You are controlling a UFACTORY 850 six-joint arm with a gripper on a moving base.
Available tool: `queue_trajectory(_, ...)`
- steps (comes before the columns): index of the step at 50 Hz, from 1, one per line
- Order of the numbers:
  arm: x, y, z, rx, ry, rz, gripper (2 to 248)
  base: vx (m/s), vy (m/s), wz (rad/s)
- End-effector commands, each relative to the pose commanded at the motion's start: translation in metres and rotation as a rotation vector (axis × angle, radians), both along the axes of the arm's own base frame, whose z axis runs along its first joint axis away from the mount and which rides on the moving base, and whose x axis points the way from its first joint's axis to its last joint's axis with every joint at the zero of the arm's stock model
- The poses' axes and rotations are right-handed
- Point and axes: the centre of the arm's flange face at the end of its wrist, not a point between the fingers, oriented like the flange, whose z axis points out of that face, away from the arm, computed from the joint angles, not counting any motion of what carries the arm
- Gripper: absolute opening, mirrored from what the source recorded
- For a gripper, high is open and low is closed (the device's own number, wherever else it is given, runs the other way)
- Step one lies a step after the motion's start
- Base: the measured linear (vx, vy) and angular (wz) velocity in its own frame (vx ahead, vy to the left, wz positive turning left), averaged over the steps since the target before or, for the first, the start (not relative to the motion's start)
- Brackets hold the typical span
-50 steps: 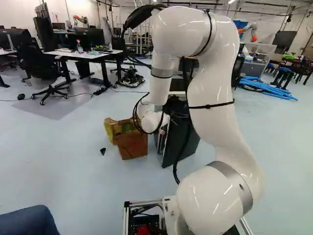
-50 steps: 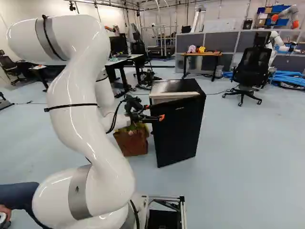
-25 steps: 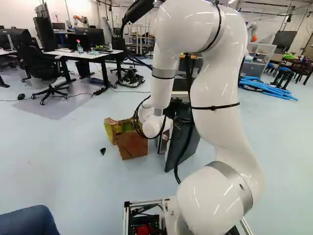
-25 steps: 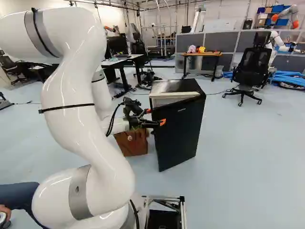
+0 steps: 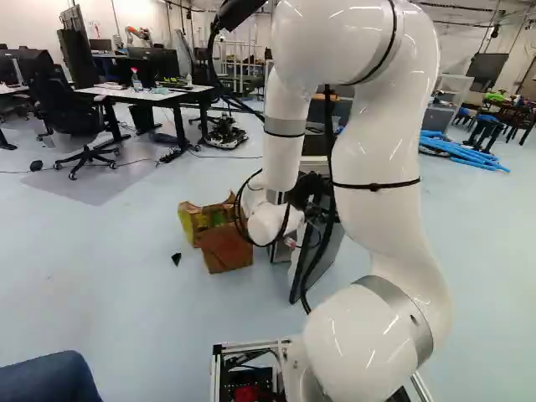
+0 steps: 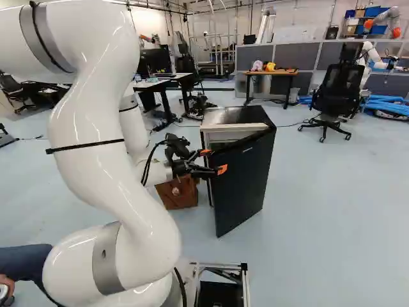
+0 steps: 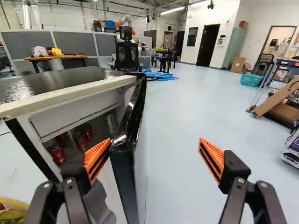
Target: Grab a drink from the fridge
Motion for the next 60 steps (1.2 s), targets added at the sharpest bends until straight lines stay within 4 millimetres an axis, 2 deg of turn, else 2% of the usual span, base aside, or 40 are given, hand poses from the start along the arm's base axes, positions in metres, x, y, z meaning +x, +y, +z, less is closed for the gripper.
queue_trajectory(31, -0.033, -0.034, 0.001, -0.016, 0.03, -0.173, 247, 0.0, 0.0, 0.0)
queue_trajectory(60, -0.031, -0.081, -0.001, 0.016, 0.025, -0.39, 247, 0.0, 0.0, 0.0)
